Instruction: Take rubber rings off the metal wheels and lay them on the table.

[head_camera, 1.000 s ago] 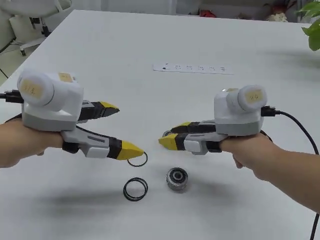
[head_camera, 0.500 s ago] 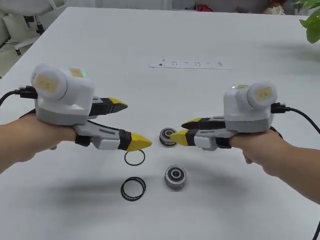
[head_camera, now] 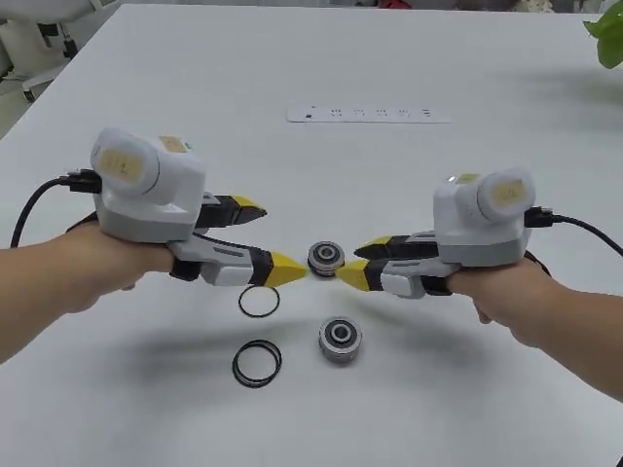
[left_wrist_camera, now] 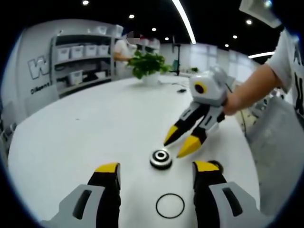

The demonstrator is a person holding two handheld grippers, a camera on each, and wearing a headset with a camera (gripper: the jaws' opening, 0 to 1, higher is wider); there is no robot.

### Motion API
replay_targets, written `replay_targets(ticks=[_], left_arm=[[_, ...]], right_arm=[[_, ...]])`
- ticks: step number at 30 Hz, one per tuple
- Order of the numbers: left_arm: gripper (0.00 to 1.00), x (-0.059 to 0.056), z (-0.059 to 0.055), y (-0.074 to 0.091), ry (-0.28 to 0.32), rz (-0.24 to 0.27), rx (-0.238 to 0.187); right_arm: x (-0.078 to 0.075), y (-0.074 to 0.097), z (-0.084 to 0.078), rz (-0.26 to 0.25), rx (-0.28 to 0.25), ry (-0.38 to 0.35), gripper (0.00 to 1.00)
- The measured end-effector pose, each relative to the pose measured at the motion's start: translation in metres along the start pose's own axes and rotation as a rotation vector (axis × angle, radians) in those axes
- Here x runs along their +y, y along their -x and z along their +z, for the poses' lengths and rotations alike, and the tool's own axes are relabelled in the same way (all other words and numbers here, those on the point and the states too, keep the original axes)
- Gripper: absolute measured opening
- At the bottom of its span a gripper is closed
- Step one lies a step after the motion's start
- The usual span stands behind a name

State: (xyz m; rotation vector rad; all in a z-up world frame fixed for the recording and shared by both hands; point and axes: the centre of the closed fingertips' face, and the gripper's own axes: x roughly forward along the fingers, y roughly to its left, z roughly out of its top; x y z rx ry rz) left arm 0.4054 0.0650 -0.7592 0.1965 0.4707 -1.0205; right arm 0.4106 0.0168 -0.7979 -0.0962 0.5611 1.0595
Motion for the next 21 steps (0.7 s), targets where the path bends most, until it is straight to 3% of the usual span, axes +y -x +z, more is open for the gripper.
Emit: replay_targets(ticks=[21], left_arm=[[0.38,-0.005,-0.004,-0.034,-0.006,-0.011,0.028]], right_arm=[[0.002,-0.009,-0.003,0.004,-0.016,-0.014,0.12]])
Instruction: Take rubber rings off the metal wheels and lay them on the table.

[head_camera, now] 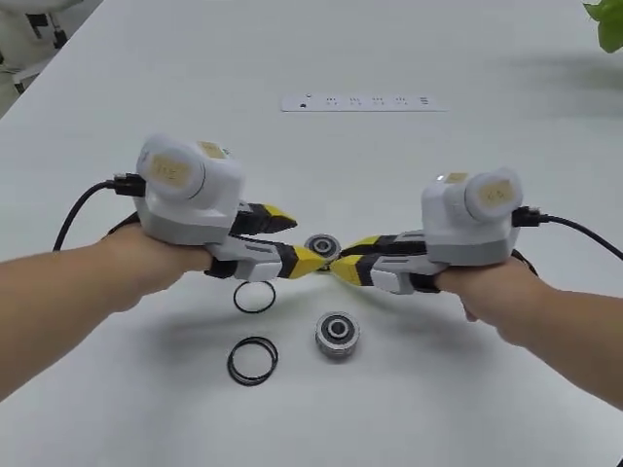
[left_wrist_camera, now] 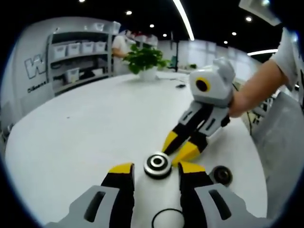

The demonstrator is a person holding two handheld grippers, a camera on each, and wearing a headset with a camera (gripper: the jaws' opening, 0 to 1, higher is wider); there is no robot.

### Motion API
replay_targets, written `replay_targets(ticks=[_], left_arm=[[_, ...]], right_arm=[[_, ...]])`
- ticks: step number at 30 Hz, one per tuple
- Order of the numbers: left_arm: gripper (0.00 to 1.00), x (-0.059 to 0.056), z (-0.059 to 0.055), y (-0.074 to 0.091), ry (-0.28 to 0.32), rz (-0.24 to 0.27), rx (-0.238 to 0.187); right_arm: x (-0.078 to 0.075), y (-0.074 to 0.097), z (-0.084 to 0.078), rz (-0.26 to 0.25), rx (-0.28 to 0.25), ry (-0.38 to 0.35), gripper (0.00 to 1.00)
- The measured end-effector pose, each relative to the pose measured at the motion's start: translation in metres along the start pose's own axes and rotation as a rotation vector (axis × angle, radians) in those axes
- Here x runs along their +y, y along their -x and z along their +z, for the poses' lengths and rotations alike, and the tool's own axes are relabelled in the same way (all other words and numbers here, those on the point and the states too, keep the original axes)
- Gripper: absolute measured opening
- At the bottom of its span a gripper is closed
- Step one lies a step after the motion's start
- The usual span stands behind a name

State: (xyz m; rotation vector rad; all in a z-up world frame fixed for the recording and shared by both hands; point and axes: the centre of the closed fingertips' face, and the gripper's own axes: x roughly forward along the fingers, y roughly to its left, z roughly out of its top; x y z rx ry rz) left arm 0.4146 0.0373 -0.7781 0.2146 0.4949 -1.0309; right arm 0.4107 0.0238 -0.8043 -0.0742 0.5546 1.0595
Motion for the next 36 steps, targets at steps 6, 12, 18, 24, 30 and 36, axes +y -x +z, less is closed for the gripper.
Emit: replay_targets(ticks=[6,12,18,24,30,36], left_arm=[[0.32,-0.004,0.002,-0.008,-0.008,-0.009,0.007],[0.24,-0.003,-0.002,-0.013,-0.008,-0.001,0.029],[0.17,0.0,-0.001,-0.014,-0.036,0.018,0.035],[0.14,0.0,-0.002,-0.016,-0.07,0.029,0.043],[0.13,0.001,-0.002,-0.016,-0.062,0.045,0.039],[0.13,0.004,-0.003,-0.016,-0.08,0.052,0.042]], right_arm=[[-0.002,0.0,-0.001,-0.002,-0.006,-0.003,0.1],[-0.001,0.0,0.0,-0.005,-0.012,-0.006,0.1],[0.002,0.001,0.0,-0.008,-0.014,-0.005,0.07],[0.002,0.002,-0.001,-0.008,-0.015,-0.018,0.06],[0.0,0.003,-0.001,-0.012,-0.016,-0.053,0.01],[-0.002,0.004,-0.001,-0.007,-0.032,-0.138,0.0]])
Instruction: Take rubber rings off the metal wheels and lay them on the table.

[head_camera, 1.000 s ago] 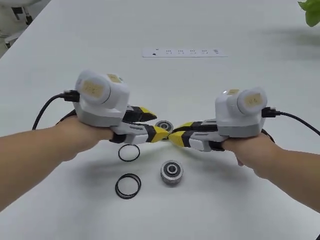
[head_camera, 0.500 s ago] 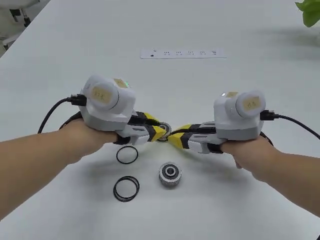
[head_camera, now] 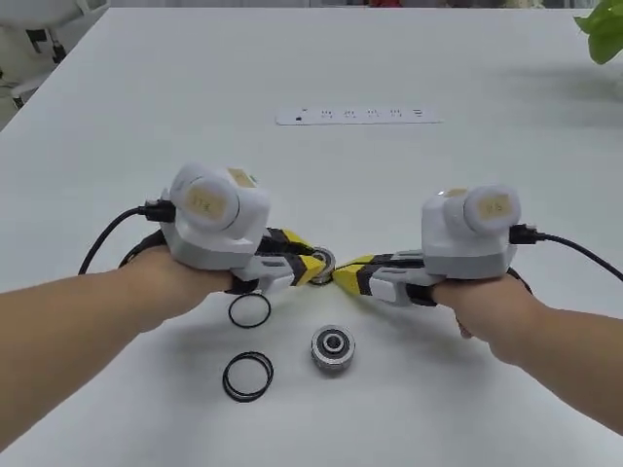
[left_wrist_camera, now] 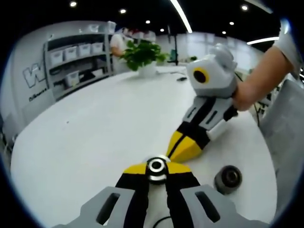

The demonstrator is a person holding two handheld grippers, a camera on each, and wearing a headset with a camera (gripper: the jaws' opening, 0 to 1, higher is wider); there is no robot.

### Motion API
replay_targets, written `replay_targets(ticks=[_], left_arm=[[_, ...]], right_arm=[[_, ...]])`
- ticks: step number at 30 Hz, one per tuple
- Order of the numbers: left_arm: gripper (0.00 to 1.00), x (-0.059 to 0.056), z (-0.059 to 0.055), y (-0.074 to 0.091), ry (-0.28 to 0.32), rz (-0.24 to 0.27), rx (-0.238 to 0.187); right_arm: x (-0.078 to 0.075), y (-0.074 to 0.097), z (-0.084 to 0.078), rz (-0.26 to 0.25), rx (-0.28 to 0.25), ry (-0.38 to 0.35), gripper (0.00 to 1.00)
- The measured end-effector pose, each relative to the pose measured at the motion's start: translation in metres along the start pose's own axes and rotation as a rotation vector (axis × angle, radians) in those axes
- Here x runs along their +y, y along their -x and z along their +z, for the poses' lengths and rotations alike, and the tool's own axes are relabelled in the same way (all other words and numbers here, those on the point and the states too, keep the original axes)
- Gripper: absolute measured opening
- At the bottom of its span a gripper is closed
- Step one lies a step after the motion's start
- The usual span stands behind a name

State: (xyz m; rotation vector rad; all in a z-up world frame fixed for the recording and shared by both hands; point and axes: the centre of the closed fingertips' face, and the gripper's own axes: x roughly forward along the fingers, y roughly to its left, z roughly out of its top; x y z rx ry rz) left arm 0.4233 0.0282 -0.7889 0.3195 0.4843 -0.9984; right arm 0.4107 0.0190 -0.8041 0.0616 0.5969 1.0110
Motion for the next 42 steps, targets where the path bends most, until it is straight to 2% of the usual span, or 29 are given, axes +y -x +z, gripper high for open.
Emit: replay_targets(ticks=[5,14,18,21,26,31,37,38,40,42], left_arm=[[0.13,-0.002,0.001,0.0,-0.003,0.009,0.003],[0.12,-0.003,0.001,0.001,-0.003,0.014,0.005],[0.12,-0.003,0.001,0.001,-0.001,0.014,0.005],[0.12,-0.003,0.001,0.0,-0.004,0.016,0.007],[0.12,-0.003,0.001,0.0,-0.003,0.021,0.009],[0.12,-0.002,0.0,-0.001,-0.002,0.029,0.011],[0.12,-0.002,0.0,-0.001,-0.001,0.026,0.008],[0.12,-0.002,0.0,-0.001,0.0,0.027,0.008],[0.12,-0.002,0.0,-0.002,-0.002,0.029,0.01],[0.12,-0.002,0.0,-0.001,0.0,0.029,0.008]], right_arm=[[-0.005,0.0,0.003,0.004,-0.029,-0.112,0.0],[-0.004,0.003,0.003,-0.009,-0.039,-0.151,0.0],[-0.008,0.006,0.013,-0.008,-0.094,-0.223,0.0],[-0.009,0.006,0.013,-0.02,-0.083,-0.196,0.0],[-0.003,0.006,0.016,-0.014,-0.09,-0.199,0.0],[-0.003,0.006,0.015,-0.017,-0.086,-0.183,0.0],[0.007,0.004,0.021,0.003,-0.084,-0.146,0.0],[0.009,0.004,0.021,0.019,-0.087,-0.139,0.0],[0.019,0.002,0.032,0.067,-0.127,-0.125,0.0],[0.02,0.0,0.033,0.048,-0.106,-0.108,0.0]])
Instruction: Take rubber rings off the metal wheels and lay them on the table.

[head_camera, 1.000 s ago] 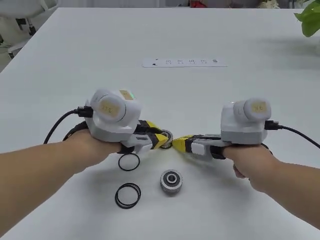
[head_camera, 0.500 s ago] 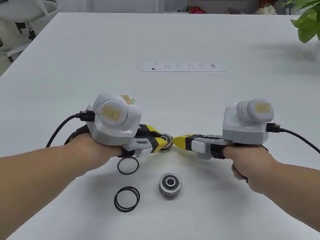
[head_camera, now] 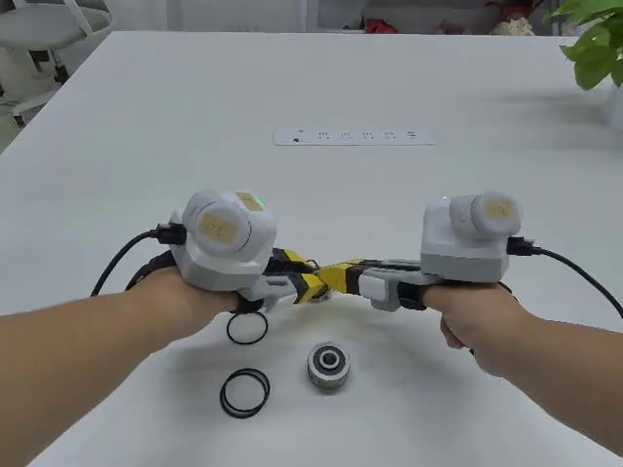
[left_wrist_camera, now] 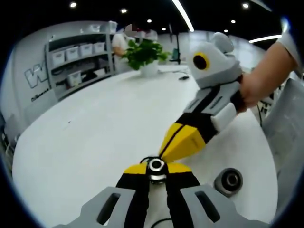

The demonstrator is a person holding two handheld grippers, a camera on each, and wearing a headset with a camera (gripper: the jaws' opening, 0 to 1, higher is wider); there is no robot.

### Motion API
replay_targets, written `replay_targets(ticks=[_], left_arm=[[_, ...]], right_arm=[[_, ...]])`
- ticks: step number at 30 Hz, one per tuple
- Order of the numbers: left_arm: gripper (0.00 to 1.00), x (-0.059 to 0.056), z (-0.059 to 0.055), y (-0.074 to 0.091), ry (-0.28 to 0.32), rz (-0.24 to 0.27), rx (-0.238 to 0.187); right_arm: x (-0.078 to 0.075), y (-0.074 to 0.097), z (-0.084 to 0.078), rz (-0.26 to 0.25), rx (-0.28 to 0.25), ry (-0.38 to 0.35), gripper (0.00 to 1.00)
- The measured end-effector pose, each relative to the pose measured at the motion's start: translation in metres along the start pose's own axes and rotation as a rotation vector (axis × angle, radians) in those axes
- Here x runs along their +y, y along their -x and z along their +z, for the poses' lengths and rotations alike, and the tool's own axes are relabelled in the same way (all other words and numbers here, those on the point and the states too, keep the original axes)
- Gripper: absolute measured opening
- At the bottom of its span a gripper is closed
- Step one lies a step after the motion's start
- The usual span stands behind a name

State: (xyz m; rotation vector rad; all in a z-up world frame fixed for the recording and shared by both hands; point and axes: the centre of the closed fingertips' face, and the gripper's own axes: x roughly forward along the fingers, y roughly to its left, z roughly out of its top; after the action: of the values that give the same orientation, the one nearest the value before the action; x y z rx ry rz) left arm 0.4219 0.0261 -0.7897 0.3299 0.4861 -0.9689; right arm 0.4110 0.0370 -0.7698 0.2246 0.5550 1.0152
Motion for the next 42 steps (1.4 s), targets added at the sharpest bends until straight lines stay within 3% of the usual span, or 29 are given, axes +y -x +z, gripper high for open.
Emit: replay_targets(ticks=[7,23,33,42], left_arm=[[0.13,-0.001,0.0,0.0,-0.006,0.0,-0.001],[0.22,-0.008,0.007,0.015,-0.061,-0.042,-0.009],[0.28,-0.009,0.028,0.039,-0.005,-0.043,-0.114],[0.42,-0.009,0.029,0.062,0.015,-0.038,-0.157]], right_arm=[[-0.009,0.006,-0.005,-0.02,0.013,0.014,0.0],[-0.002,0.012,0.0,-0.006,-0.013,-0.009,0.0],[0.009,0.014,0.015,0.022,-0.048,-0.022,0.0],[0.022,0.012,0.019,0.045,-0.051,-0.02,0.0]])
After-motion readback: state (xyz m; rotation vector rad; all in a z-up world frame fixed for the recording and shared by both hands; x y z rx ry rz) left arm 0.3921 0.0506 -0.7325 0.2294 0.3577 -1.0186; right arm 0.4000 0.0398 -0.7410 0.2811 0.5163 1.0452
